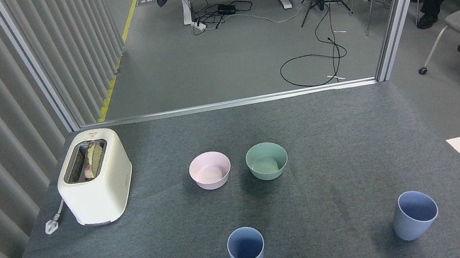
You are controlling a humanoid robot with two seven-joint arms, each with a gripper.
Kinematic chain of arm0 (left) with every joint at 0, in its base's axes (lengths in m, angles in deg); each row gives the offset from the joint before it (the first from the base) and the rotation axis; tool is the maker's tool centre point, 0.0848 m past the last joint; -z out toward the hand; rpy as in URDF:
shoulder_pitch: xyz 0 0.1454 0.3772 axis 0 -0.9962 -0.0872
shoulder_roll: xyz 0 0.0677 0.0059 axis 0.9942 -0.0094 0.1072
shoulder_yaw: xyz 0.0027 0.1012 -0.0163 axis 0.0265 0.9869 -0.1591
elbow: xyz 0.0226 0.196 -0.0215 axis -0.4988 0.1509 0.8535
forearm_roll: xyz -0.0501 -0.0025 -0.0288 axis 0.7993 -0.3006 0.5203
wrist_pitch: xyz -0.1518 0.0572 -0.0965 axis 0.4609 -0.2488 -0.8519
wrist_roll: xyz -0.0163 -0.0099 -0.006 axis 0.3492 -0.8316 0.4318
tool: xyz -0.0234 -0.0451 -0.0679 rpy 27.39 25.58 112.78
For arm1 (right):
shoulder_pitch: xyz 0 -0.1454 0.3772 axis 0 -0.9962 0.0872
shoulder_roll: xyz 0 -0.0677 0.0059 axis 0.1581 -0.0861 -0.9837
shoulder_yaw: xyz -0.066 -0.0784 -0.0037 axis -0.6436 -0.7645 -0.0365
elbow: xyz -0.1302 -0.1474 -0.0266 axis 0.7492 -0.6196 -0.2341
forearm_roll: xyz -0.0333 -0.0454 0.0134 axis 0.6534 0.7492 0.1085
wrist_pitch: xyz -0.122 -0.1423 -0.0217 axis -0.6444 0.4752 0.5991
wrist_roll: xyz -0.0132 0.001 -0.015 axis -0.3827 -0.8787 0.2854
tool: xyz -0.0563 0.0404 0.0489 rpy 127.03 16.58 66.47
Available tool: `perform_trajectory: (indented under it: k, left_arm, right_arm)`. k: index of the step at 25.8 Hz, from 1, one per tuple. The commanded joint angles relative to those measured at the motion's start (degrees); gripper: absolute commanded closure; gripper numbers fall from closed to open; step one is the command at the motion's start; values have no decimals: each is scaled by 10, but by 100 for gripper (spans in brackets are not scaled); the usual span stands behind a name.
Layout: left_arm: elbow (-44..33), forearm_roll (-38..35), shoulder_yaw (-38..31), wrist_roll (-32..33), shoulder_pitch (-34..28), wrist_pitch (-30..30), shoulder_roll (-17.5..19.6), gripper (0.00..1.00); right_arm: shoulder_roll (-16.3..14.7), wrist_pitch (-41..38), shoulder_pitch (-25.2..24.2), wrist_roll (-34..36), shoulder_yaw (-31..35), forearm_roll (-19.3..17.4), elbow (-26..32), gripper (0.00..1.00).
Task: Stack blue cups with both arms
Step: 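Open the left gripper and withdraw it from the cup, then reach the right gripper to the other blue cup and grasp it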
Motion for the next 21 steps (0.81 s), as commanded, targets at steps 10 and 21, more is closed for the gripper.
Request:
perform_trajectory:
  k: [10, 21]
  left_arm:
    - [0, 5, -18, -1, 1, 2, 0, 0]
    - [0, 5, -18, -1, 5, 2, 6, 0]
  right_arm:
    - [-28, 1, 109, -5, 2, -60, -98, 0]
    - [-34, 2, 139, -3, 2, -71, -131, 0]
